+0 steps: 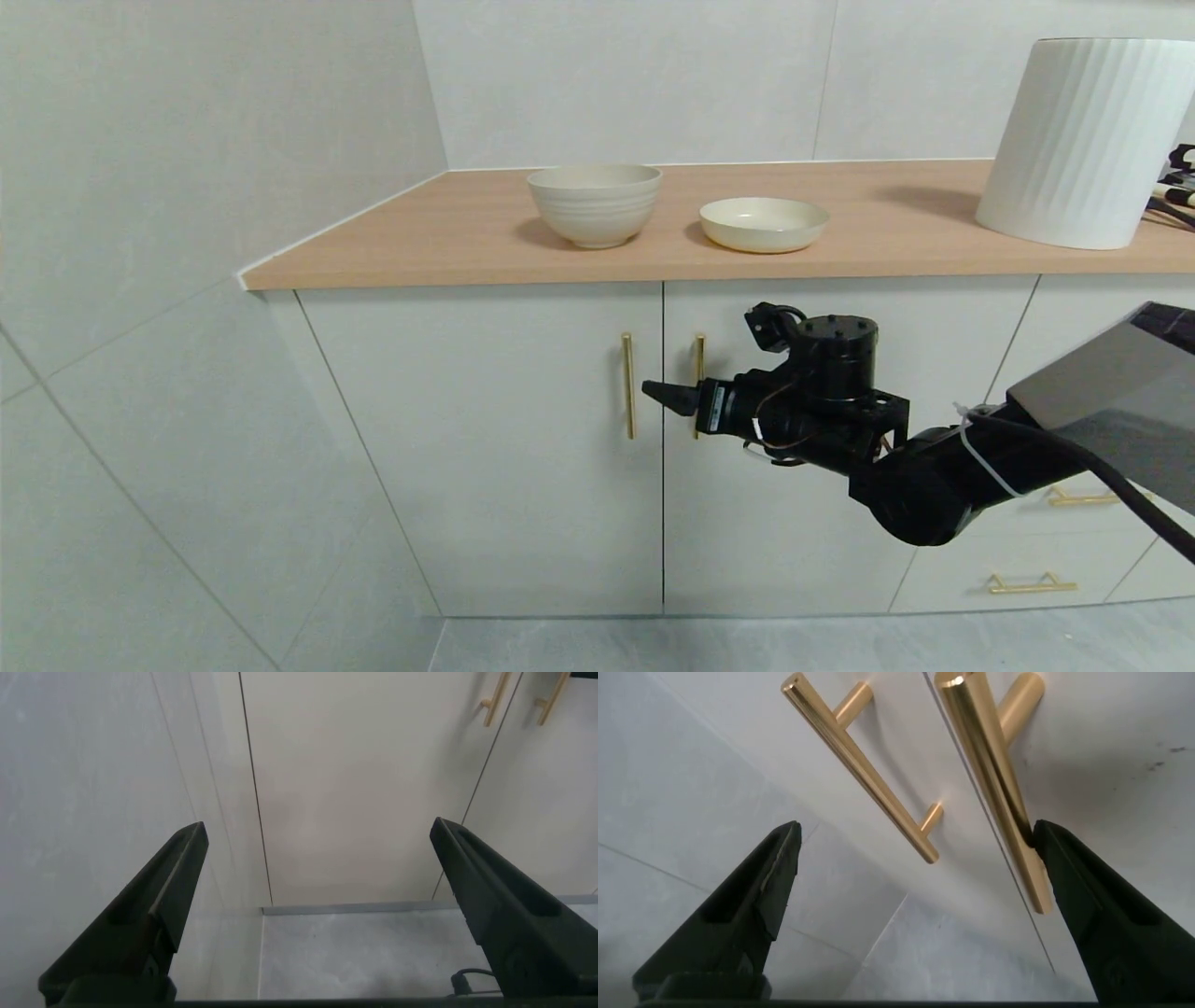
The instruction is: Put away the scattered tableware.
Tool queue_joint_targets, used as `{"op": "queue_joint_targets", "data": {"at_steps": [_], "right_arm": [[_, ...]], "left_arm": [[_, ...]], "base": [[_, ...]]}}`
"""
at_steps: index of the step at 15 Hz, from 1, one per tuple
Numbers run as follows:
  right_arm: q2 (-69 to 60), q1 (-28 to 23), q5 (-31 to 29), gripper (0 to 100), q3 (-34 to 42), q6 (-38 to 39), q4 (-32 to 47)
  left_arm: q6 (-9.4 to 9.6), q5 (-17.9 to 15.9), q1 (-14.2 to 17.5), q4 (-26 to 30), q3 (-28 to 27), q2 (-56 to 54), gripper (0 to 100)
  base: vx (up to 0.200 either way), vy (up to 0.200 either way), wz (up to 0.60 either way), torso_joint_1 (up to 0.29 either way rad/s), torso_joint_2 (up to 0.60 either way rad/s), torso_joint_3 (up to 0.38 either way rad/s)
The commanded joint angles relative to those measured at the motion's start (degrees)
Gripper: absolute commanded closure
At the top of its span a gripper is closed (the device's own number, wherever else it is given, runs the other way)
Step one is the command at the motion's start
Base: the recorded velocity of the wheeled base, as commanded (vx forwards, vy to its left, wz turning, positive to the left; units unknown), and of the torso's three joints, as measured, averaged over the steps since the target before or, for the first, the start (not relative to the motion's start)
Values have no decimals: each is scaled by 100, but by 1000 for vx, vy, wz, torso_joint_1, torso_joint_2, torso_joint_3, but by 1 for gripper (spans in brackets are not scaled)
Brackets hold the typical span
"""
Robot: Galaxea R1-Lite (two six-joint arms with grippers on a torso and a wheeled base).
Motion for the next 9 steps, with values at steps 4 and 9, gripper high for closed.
{"op": "queue_joint_targets", "data": {"at_steps": [4, 9], "right_arm": [[62, 204, 14, 0, 22, 3, -2], [71, 248, 5, 0, 137, -6, -187]], "left_arm": [[-2, 1, -2, -1, 1, 9, 0], [-2, 1, -2, -1, 1, 9, 0]], "base": [[0, 0, 0, 0, 0, 0], [0, 0, 0, 0, 0, 0]]}}
